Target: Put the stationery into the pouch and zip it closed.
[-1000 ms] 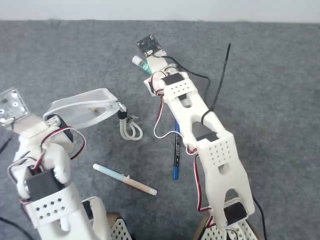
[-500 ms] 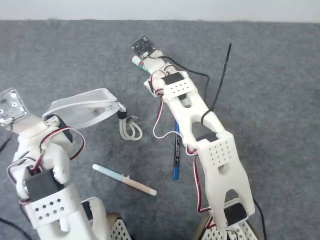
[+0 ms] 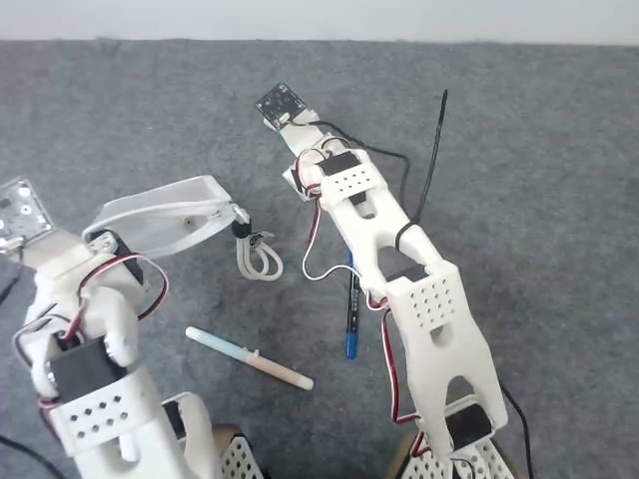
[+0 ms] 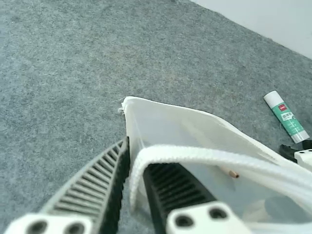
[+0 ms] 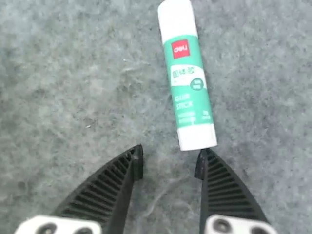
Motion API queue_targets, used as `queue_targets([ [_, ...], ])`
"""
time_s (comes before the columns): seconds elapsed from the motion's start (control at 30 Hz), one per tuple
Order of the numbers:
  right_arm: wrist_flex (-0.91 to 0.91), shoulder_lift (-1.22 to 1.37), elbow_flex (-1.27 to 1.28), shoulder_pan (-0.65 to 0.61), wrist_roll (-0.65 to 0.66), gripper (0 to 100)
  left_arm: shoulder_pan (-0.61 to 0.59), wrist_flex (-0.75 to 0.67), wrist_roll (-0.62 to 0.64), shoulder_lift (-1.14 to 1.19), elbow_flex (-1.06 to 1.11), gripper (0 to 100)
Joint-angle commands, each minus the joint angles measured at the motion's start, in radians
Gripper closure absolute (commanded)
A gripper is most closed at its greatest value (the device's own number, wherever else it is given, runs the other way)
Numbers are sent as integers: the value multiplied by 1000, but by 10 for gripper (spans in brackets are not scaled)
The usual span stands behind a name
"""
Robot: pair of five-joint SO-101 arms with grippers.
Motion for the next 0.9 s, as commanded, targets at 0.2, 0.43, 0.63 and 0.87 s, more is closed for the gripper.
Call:
queue_targets([
  [0.2, -18, -16, -52, -19, -6, 980, -9, -23, 11, -11, -18, 990],
  [0.43, 62, -48, -52, -19, -11, 991, -6, -26, 11, -11, -16, 990],
  [0.63, 217, -171, -52, 2, -155, 991, -5, -29, 11, -11, -16, 990],
  [0.87, 326, -251, -52, 7, -164, 989, -5, -29, 11, -11, -16, 990],
])
